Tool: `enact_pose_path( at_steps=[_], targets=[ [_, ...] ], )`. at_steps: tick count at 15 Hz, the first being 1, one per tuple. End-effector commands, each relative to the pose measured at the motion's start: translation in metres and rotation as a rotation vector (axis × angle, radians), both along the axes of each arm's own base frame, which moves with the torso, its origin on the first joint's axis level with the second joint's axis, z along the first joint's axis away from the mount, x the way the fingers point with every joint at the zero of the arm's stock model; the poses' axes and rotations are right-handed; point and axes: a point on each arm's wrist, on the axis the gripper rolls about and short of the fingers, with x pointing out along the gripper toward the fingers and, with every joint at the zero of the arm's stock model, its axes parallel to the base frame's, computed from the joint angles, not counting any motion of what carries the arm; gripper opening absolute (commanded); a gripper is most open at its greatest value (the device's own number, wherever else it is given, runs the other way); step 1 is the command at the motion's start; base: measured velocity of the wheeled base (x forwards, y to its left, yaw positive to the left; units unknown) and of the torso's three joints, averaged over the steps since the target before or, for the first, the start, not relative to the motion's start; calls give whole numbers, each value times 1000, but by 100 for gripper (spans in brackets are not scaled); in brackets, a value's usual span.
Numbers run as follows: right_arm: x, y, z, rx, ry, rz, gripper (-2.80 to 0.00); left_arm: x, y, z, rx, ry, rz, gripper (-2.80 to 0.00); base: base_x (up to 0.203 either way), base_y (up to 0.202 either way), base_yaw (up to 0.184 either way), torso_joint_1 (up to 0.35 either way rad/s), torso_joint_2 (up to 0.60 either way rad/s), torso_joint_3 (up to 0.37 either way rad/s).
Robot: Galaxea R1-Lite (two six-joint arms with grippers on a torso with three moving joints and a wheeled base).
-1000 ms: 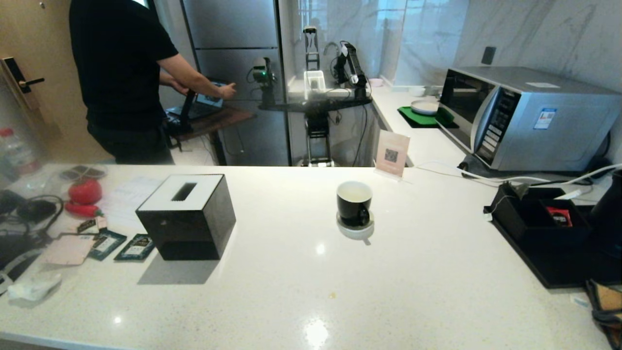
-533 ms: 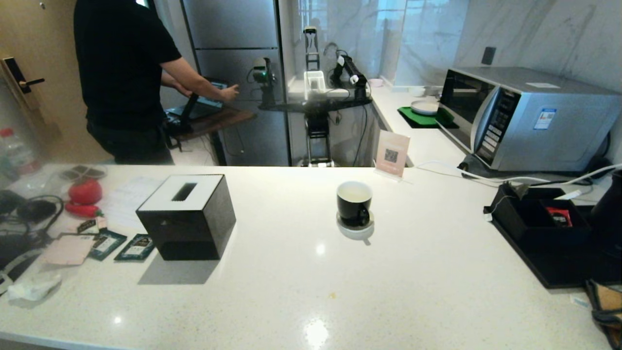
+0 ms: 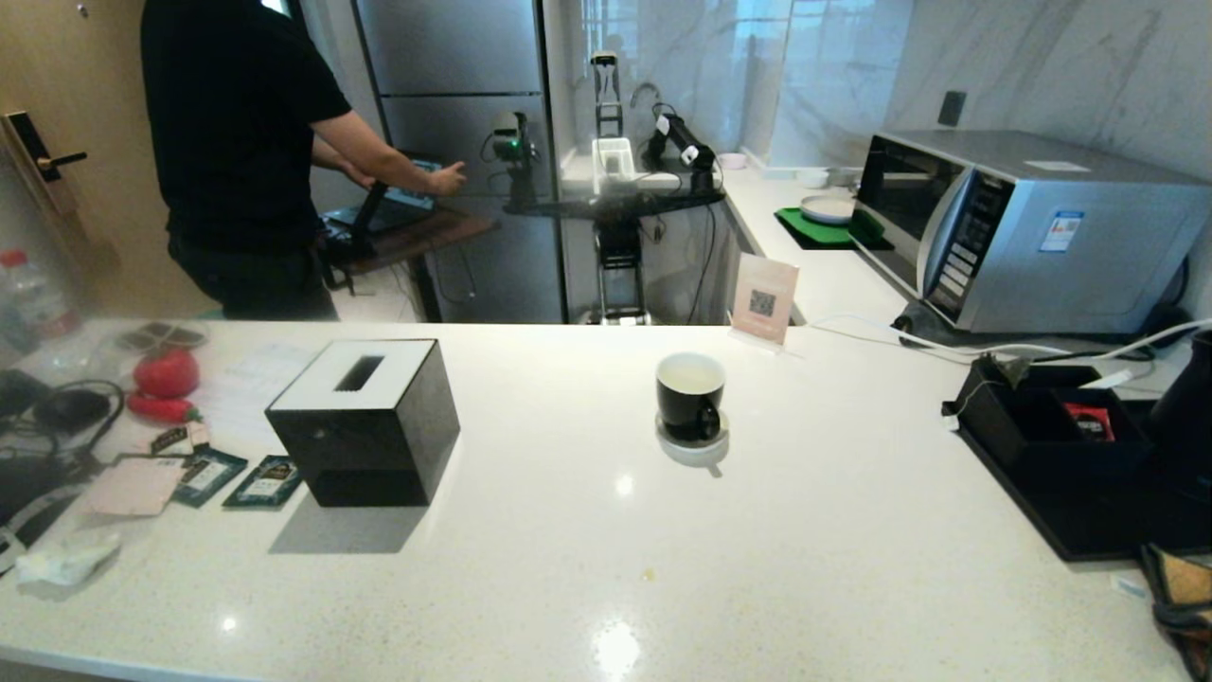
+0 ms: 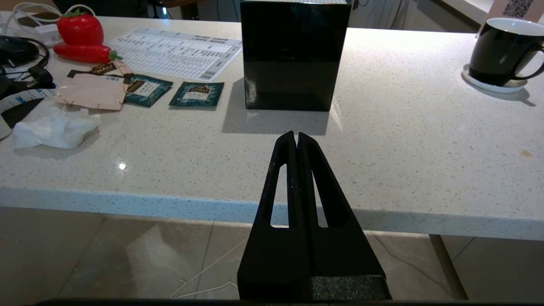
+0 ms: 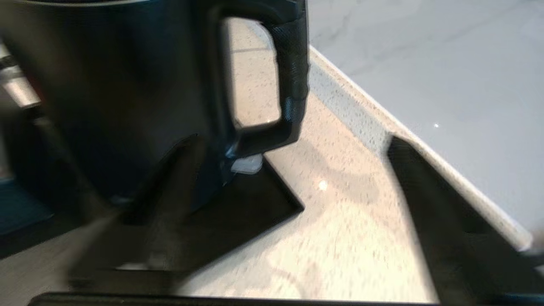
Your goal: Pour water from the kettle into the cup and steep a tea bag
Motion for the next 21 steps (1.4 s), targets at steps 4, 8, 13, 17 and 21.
enact_pose_path(
  at_steps=[4,8,13,17,21],
  targets=[
    [-20,34,26,-32,-19,1,-280,0,0,0,-1,0,1,-280,0,0,0,0,0,0],
    [-36,62,51,-102,-21,5,-280,0,0,0,-1,0,1,-280,0,0,0,0,0,0],
    [-12,125,75,-102,-69,223,-280,0,0,0,-1,0,1,-280,0,0,0,0,0,0],
    [26,199,59,-90,-47,565,-280,0,0,0,-1,0,1,-280,0,0,0,0,0,0],
    [27,239,76,-74,-61,733,-280,0,0,0,-1,0,1,-280,0,0,0,0,0,0]
  ],
)
